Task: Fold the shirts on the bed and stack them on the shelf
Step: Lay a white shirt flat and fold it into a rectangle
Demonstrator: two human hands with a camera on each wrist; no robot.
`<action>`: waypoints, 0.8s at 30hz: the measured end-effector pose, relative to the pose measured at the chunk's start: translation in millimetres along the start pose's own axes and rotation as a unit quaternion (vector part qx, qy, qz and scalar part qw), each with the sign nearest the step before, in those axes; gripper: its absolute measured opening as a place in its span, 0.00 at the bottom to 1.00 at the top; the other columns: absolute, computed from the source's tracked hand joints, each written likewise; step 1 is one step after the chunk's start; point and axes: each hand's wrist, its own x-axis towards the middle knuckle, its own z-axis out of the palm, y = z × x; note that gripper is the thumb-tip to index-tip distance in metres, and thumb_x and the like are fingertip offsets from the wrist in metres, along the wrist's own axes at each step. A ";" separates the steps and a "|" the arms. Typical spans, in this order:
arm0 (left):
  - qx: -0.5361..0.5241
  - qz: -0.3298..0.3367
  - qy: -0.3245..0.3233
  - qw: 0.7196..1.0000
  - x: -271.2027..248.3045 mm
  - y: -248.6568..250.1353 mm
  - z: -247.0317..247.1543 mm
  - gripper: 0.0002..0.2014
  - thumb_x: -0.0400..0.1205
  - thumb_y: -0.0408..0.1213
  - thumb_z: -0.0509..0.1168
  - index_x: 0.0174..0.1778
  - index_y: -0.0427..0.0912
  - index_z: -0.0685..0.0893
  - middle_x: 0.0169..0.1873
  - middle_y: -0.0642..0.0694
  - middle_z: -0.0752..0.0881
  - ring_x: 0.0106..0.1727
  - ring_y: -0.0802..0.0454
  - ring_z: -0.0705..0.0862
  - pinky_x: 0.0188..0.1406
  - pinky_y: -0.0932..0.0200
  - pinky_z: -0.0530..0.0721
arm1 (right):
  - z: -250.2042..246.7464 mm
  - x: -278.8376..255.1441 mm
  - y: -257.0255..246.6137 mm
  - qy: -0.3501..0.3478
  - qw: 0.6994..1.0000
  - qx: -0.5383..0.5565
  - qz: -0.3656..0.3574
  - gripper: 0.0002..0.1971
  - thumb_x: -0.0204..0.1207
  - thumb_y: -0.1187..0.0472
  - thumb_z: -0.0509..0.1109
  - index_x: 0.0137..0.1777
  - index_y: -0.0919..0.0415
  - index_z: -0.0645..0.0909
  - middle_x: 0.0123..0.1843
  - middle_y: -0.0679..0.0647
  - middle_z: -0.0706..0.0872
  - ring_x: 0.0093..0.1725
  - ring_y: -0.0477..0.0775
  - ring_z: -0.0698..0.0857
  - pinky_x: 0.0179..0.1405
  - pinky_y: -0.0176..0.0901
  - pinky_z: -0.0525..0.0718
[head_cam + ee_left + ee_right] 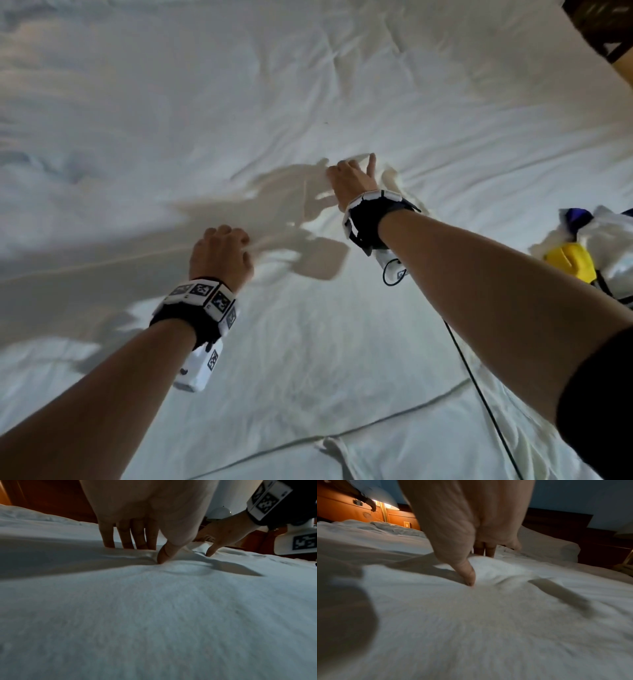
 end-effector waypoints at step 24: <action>-0.072 0.056 0.141 0.986 -195.5 23.8 15.9 0.02 0.73 0.38 0.70 0.39 0.46 0.88 0.34 0.44 0.88 0.35 0.38 0.87 0.31 0.49 0.84 | 66.4 -322.9 59.2 0.214 0.974 0.071 -0.013 0.22 0.46 0.62 0.84 0.41 0.56 0.81 0.33 0.50 0.85 0.34 0.59 0.86 0.45 0.55 0.83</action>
